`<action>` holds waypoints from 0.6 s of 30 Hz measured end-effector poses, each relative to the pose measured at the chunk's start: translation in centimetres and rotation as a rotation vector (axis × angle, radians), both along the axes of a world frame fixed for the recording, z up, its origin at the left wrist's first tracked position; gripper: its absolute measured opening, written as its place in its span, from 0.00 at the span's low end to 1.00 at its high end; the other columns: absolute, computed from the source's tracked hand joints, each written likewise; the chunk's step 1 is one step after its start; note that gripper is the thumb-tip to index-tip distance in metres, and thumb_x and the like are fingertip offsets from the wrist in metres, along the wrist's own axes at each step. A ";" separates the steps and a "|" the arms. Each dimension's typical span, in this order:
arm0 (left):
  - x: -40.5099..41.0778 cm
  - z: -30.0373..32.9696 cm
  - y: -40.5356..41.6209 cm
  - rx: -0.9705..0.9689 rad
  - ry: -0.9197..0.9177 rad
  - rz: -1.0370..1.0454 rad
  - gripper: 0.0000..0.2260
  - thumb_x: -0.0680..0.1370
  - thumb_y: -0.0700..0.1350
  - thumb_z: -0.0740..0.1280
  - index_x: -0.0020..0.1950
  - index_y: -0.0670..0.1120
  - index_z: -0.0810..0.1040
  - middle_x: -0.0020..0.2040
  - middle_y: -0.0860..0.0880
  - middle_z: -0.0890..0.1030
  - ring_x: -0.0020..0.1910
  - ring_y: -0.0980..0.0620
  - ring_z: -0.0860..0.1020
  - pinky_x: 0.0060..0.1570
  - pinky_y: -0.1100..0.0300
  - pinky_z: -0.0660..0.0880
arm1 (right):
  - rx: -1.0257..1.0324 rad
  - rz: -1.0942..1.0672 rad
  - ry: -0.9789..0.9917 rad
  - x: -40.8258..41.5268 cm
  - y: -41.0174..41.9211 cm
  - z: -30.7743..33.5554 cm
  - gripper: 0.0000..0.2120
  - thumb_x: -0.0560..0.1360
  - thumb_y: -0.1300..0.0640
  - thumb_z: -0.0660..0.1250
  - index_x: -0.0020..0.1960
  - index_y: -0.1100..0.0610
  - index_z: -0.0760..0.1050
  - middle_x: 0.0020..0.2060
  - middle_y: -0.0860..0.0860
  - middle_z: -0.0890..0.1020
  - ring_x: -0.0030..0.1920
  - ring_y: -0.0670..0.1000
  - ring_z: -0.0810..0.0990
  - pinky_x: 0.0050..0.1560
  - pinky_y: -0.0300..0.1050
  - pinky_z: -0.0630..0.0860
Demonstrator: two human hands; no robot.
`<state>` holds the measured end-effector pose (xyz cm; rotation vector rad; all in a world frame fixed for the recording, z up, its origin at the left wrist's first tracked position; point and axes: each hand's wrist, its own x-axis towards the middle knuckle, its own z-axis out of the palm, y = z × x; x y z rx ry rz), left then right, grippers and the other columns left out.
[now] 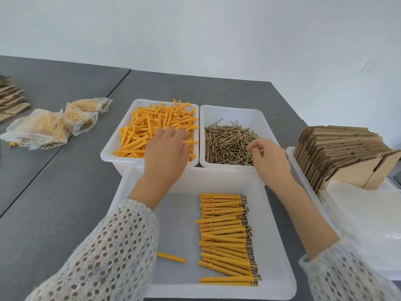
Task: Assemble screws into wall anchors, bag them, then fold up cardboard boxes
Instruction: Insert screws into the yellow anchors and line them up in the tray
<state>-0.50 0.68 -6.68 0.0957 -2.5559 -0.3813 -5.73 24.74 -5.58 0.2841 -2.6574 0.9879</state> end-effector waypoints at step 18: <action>-1.2 -2.2 -2.5 0.208 -0.204 0.087 0.09 0.76 0.42 0.63 0.53 0.52 0.77 0.46 0.53 0.81 0.49 0.46 0.75 0.50 0.49 0.73 | 0.216 -0.218 -0.262 -6.1 -2.2 -3.3 0.09 0.76 0.65 0.58 0.44 0.61 0.77 0.38 0.56 0.79 0.39 0.57 0.77 0.36 0.45 0.70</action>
